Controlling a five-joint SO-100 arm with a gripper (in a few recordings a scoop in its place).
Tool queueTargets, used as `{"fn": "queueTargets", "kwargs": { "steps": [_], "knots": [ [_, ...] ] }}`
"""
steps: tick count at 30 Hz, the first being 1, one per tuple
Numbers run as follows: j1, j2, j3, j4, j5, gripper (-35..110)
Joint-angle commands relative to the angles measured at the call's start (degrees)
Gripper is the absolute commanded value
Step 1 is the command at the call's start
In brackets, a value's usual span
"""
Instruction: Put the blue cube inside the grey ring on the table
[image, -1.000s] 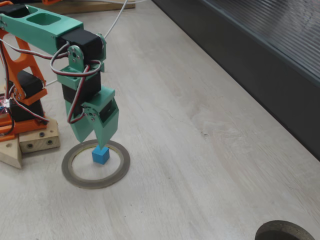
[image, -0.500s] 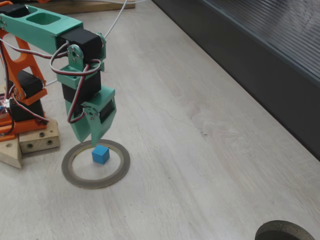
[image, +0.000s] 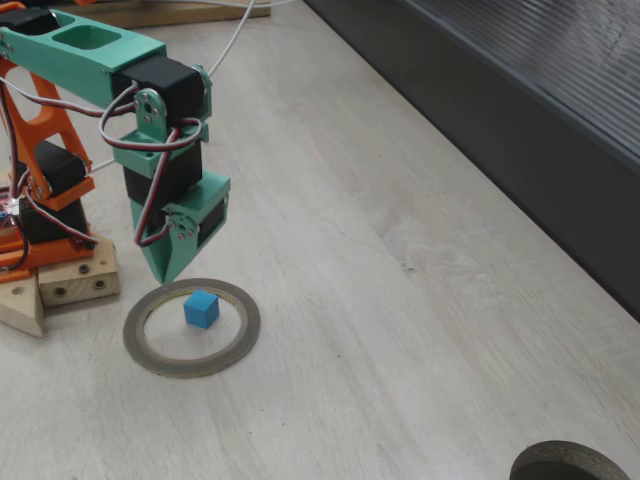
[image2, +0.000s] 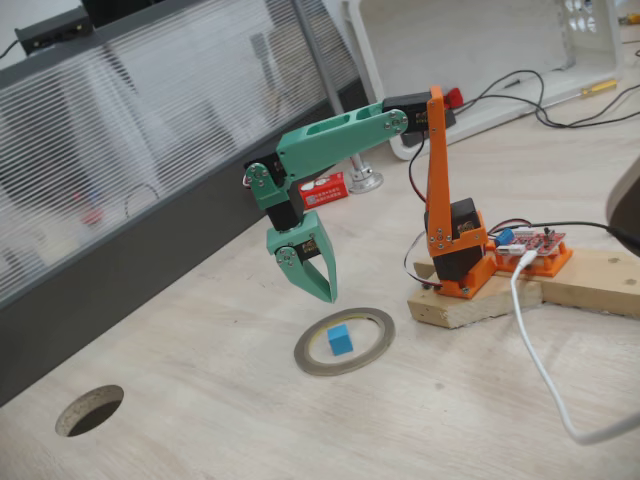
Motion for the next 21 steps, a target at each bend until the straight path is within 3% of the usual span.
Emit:
{"fn": "queueTargets", "kwargs": {
  "steps": [1,9,16,21],
  "knots": [
    [0.79,1.93,0.18,1.41,0.26,0],
    [0.26,11.95,0.35,2.02,0.35,0],
    [0.18,17.84,7.21,16.17,0.35,0],
    [0.18,25.84,8.26,16.52,0.35,0]
  ]
}}
